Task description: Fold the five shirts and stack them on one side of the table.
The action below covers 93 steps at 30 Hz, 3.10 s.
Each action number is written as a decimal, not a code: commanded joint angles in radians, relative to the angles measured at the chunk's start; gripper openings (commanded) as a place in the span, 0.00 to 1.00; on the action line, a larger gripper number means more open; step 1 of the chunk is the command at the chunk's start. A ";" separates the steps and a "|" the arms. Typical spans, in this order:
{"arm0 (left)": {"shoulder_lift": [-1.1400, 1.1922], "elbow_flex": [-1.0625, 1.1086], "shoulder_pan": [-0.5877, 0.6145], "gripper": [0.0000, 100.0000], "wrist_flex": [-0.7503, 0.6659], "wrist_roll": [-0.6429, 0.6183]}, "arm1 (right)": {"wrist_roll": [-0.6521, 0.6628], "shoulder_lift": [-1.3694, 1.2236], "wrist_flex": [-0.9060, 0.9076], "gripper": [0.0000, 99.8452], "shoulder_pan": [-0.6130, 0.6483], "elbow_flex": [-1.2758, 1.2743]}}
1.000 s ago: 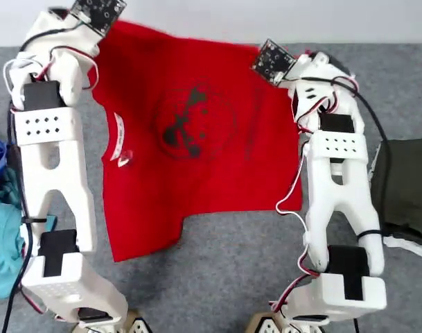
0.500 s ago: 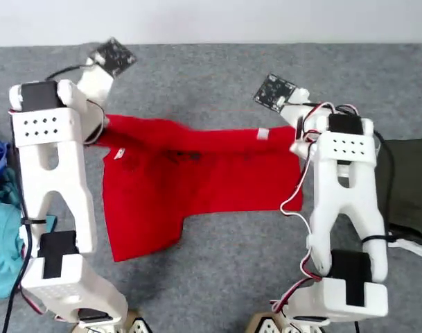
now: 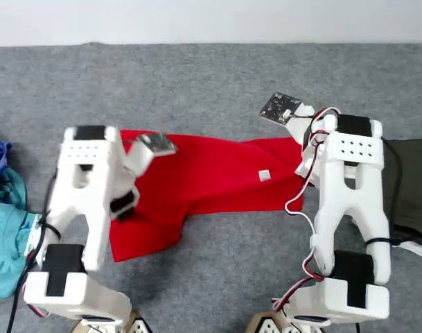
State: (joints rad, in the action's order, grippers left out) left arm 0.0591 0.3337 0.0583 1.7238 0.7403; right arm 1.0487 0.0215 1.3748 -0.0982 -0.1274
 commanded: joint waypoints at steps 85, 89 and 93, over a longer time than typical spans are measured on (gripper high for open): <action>0.499 -0.598 0.132 0.01 -0.273 -0.608 | -0.482 -0.817 -0.334 0.01 0.005 0.666; 0.499 -0.667 0.126 0.01 -0.206 -0.609 | -0.482 -0.812 -0.334 0.01 -0.024 0.664; 0.499 -0.739 0.107 0.01 -0.150 -0.609 | -0.482 -0.786 -0.320 0.01 -0.030 0.687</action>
State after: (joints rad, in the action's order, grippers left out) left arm 0.5700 -0.3322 0.1811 1.5244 0.1343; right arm 0.5700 -0.7994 1.0372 -0.0890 0.4987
